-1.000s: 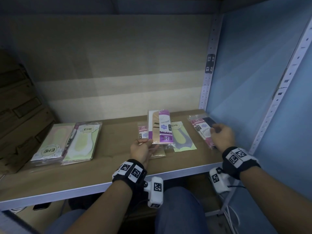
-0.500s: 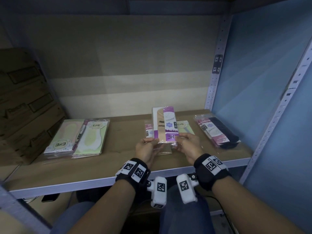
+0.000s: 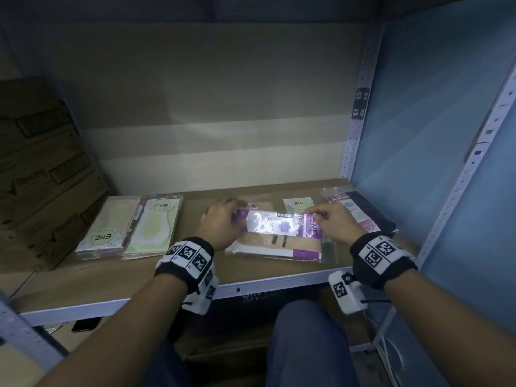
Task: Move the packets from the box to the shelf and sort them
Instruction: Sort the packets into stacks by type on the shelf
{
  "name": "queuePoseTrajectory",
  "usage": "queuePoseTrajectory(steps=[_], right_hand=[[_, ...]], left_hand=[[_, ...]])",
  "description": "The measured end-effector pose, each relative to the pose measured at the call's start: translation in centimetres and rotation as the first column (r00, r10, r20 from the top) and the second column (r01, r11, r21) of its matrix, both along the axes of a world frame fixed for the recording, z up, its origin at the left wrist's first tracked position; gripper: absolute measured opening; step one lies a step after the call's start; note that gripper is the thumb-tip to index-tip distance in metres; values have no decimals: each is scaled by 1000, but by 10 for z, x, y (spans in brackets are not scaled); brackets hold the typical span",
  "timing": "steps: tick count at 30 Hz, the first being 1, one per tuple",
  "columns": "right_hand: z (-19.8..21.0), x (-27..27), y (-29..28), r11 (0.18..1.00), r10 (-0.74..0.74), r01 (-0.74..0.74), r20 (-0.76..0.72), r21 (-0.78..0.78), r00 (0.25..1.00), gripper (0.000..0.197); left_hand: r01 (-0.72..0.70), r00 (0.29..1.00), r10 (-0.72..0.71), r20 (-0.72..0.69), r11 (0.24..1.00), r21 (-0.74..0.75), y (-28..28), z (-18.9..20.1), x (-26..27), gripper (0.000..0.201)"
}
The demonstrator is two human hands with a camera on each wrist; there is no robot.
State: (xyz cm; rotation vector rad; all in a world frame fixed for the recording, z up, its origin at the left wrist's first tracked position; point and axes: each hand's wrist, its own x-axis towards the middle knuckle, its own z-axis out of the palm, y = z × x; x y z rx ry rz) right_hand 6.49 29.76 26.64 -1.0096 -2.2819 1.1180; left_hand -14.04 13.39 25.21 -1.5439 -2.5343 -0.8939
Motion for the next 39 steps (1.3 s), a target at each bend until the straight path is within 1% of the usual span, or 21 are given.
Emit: queuePoseTrajectory(steps=[1, 2, 4, 8, 10, 11, 13, 14, 15, 17, 19, 20, 22, 23, 25, 28, 31, 32, 34, 37, 39], right_hand=[[2, 2, 2, 999, 19, -20, 13, 26, 1000, 28], [3, 4, 3, 998, 36, -37, 27, 42, 999, 28], [3, 6, 5, 996, 57, -60, 48, 62, 997, 27], [0, 6, 9, 996, 77, -82, 99, 47, 992, 25], [-2, 3, 7, 999, 52, -53, 65, 11, 997, 28], [-3, 1, 7, 1000, 14, -15, 41, 26, 999, 33], [-2, -3, 7, 990, -104, 104, -3, 94, 995, 47], [-2, -5, 6, 980, -162, 166, -38, 111, 986, 50], [-1, -7, 5, 971, -207, 214, -77, 105, 975, 49], [-4, -13, 3, 969, -235, 242, -141, 41, 962, 38], [-8, -20, -2, 979, -202, 194, -168, -63, 965, 24], [-10, -23, -7, 981, -174, 156, -172, -112, 970, 22], [-15, -31, -20, 979, -106, 74, -163, -188, 981, 24], [-19, -35, -26, 974, -83, 42, -179, -221, 980, 27], [-24, -43, -39, 960, -80, 13, -231, -278, 970, 26], [-29, -52, -50, 941, -147, 48, -277, -336, 950, 16], [-33, -63, -55, 953, -147, 70, -251, -294, 957, 18], [-34, -67, -58, 962, -138, 74, -239, -262, 961, 19], [-36, -76, -63, 977, -132, 92, -207, -191, 969, 19], [-38, -92, -73, 989, -123, 109, -157, -96, 980, 17], [-38, -104, -81, 994, -110, 107, -137, -31, 984, 19]], left_hand=[[29, 999, -27, 27, 998, -59, -2, 0, -1, 26], [64, 996, -59, 71, 995, -75, -5, 0, 0, 19], [117, 982, -106, 157, 991, -61, -10, -1, 2, 11], [193, 937, -165, 307, 979, -64, -16, -6, 3, 8], [175, 926, -141, 349, 982, -68, -16, -9, 1, 8], [150, 923, -119, 365, 987, -58, -17, -11, -1, 8], [73, 905, -63, 420, 997, -7, -17, -15, -6, 11], [20, 887, -33, 461, 999, 32, -17, -17, -9, 12], [-42, 858, -4, 514, 996, 78, -16, -19, -10, 12], [-169, 759, 12, 651, 969, 179, -16, -21, -10, 10], [-257, 632, -43, 774, 931, 261, -17, -22, -4, 11], [-285, 568, -80, 819, 915, 287, -16, -22, 0, 11], [-335, 439, -166, 883, 882, 332, -15, -25, 8, 10], [-359, 388, -199, 900, 867, 346, -15, -27, 12, 11], [-398, 337, -228, 913, 845, 357, -14, -30, 18, 11], [-430, 332, -234, 914, 825, 367, -17, -35, 22, 12], [-432, 391, -191, 900, 826, 363, -24, -39, 17, 12], [-431, 424, -162, 891, 829, 356, -26, -40, 14, 12], [-428, 514, -76, 854, 840, 333, -30, -42, 5, 18], [-389, 625, -7, 781, 864, 319, -39, -39, -5, 36], [-356, 702, 50, 710, 889, 289, -46, -38, -13, 44]])
